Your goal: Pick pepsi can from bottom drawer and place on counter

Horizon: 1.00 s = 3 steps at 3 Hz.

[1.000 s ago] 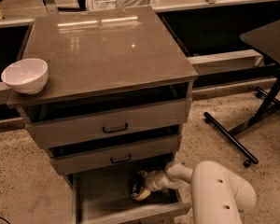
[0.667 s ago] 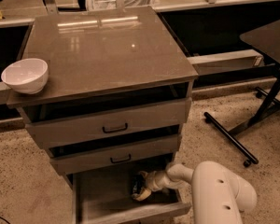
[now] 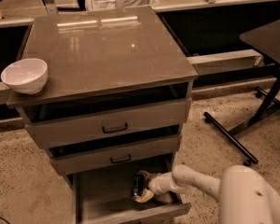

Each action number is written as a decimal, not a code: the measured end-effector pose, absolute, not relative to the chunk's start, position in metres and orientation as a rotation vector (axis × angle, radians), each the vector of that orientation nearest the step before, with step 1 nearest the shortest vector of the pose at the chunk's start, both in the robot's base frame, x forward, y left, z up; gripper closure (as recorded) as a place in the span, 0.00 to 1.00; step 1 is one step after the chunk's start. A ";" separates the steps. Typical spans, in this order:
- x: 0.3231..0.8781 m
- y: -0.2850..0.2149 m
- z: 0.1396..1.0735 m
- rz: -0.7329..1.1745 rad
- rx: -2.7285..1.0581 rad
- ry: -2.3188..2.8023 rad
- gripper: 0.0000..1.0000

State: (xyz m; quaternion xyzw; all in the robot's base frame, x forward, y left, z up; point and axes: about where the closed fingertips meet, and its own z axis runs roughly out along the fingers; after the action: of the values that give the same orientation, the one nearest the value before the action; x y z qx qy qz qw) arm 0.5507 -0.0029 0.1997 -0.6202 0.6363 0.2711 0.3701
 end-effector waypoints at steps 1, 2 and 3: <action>0.521 -0.013 0.262 0.676 -1.605 1.503 0.40; 0.492 -0.027 0.337 0.672 -1.627 1.325 0.51; 0.468 -0.040 0.408 0.652 -1.667 1.190 0.52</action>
Offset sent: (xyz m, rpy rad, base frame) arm -0.1031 -0.0513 0.2388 0.2414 -0.3363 0.2502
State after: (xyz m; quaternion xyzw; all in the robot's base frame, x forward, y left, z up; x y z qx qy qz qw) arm 0.4685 -0.0402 0.4084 -0.6821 0.4867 0.2669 0.4760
